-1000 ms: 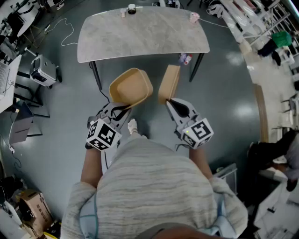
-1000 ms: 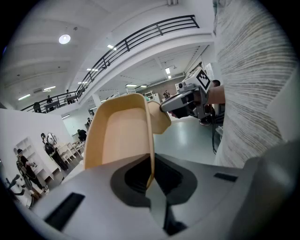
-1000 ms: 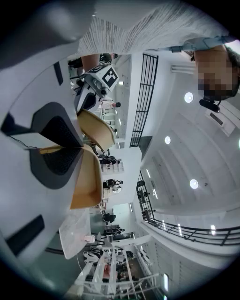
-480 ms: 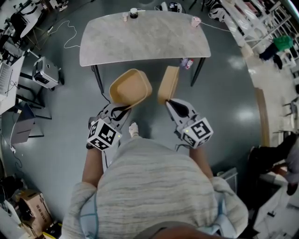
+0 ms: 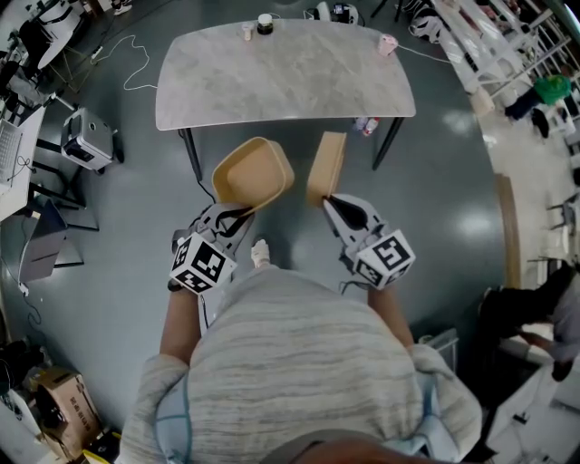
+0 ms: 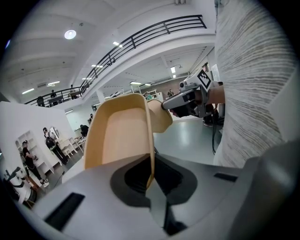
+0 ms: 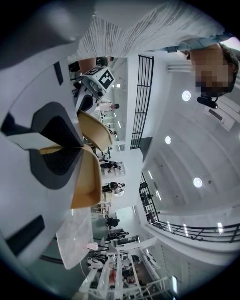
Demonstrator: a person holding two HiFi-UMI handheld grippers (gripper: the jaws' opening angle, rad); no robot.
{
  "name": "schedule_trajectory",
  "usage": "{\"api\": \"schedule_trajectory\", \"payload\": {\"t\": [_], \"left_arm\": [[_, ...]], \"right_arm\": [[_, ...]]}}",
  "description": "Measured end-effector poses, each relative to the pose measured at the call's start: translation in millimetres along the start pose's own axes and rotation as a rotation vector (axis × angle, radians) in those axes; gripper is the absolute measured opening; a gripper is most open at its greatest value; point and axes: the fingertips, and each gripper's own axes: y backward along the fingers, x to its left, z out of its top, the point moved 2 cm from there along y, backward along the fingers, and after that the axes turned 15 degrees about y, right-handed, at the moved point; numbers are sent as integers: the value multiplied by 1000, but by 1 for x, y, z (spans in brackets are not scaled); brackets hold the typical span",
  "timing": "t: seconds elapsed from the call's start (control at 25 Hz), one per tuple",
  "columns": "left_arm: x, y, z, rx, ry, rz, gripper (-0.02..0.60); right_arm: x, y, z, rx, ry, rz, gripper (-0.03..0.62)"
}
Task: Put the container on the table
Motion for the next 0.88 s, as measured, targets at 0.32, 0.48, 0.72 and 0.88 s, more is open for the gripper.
{"api": "schedule_trajectory", "payload": {"t": [0.32,0.48,0.72,0.88], "left_arm": [[66,-13,0,-21,15,9,8],[106,-15,2,-39,2,12,8],[155,-17,-7,-39,-2,14,9],[175,-24,-12,-30,18,9,9]], "right_arm": [[-30,-63,8,27,22,8,11],[-42,-101,17,20,42,3,11],[-53,-147,18,22,26,-8,11],[-61,-166,15,45,17,10,11]]}}
